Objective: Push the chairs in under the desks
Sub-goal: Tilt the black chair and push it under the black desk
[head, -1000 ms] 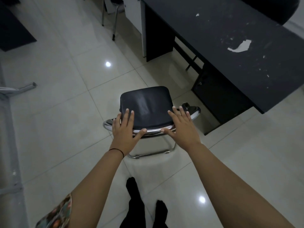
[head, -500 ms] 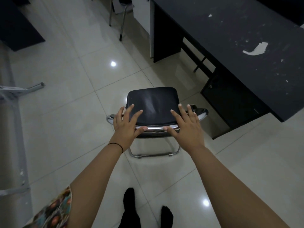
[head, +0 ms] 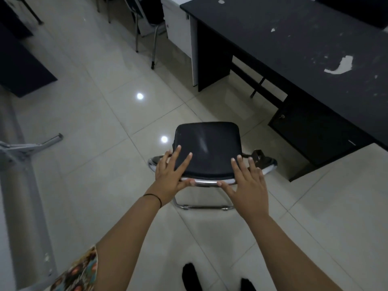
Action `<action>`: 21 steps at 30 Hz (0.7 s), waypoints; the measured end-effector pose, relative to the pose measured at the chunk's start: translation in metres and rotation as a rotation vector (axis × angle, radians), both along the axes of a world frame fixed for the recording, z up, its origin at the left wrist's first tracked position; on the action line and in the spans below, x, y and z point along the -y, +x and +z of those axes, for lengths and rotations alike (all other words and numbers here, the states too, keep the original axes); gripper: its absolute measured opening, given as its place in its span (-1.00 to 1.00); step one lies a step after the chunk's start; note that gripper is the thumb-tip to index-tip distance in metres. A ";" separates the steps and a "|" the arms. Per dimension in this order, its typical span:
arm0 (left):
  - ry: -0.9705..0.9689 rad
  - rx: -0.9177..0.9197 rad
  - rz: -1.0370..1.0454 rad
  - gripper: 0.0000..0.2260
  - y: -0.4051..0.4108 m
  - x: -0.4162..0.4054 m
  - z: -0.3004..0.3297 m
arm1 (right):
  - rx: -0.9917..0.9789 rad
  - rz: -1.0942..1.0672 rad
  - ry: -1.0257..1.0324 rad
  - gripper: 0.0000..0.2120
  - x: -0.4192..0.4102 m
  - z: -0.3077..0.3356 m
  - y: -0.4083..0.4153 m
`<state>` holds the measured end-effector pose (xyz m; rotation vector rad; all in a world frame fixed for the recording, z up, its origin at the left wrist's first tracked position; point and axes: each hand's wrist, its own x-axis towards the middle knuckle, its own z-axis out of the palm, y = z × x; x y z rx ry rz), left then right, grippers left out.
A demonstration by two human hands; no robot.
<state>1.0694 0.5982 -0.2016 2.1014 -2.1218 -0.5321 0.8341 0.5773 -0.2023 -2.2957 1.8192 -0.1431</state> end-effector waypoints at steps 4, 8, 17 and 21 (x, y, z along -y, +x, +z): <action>-0.024 -0.015 -0.077 -0.28 0.014 0.003 -0.003 | -0.010 -0.045 0.003 -0.11 -0.002 -0.004 0.010; -0.034 0.019 -0.104 -0.35 0.022 0.009 -0.008 | -0.036 -0.050 -0.006 -0.13 0.000 -0.002 0.016; 0.058 0.102 -0.159 -0.40 0.072 0.060 0.019 | 0.091 -0.096 -0.053 -0.05 0.030 0.006 0.072; 0.081 0.144 -0.202 -0.39 0.093 0.089 0.027 | 0.101 -0.112 -0.078 -0.07 0.047 0.009 0.095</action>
